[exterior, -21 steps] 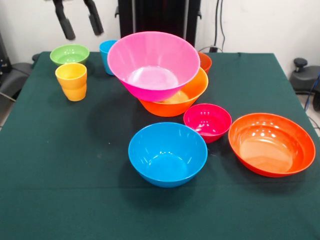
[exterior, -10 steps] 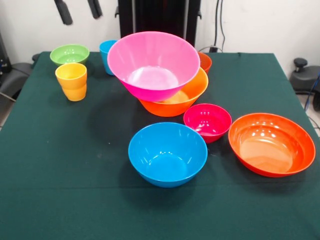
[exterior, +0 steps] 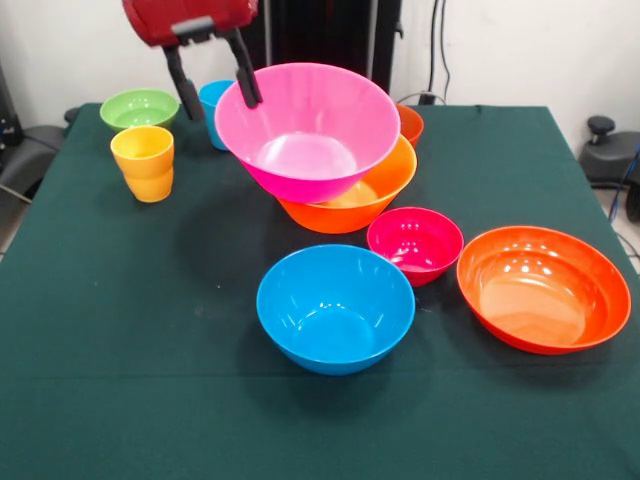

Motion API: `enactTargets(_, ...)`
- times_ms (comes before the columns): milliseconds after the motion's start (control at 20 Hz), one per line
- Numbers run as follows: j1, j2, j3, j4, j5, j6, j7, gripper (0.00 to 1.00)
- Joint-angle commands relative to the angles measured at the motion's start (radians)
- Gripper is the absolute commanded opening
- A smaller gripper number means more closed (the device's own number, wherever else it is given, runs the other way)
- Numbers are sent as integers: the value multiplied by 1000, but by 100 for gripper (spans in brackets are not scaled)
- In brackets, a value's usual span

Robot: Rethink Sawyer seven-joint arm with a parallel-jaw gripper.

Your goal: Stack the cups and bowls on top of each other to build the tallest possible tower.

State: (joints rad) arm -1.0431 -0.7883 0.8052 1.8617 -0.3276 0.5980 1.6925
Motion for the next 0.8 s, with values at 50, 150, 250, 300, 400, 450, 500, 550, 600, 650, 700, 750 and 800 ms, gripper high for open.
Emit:
enactTargets(50,-36,102,61,69,-133,-102,-172,100)
enactTargets(150,-72,107,102,108,-135,-118,-170,100)
enactTargets(250,-109,82,158,179,-119,-117,-158,100)
enactTargets(300,-123,60,188,209,-112,-113,-152,100)
enactTargets(400,-152,-11,252,282,-67,-97,-105,100)
enactTargets(450,-158,-38,278,306,-43,-86,-85,100)
enactTargets(500,-161,-51,293,315,-38,-82,-73,100)
enactTargets(550,-160,-78,308,334,-25,-81,-48,100)
enactTargets(600,-159,-94,316,343,-22,-84,-33,100)
enactTargets(650,-161,-114,333,360,-13,-92,-14,100)
enactTargets(700,-166,-116,352,368,-7,-94,-11,100)
enactTargets(750,-196,-132,419,392,17,-92,-20,100)
enactTargets(800,-221,-150,470,408,41,-82,-25,100)
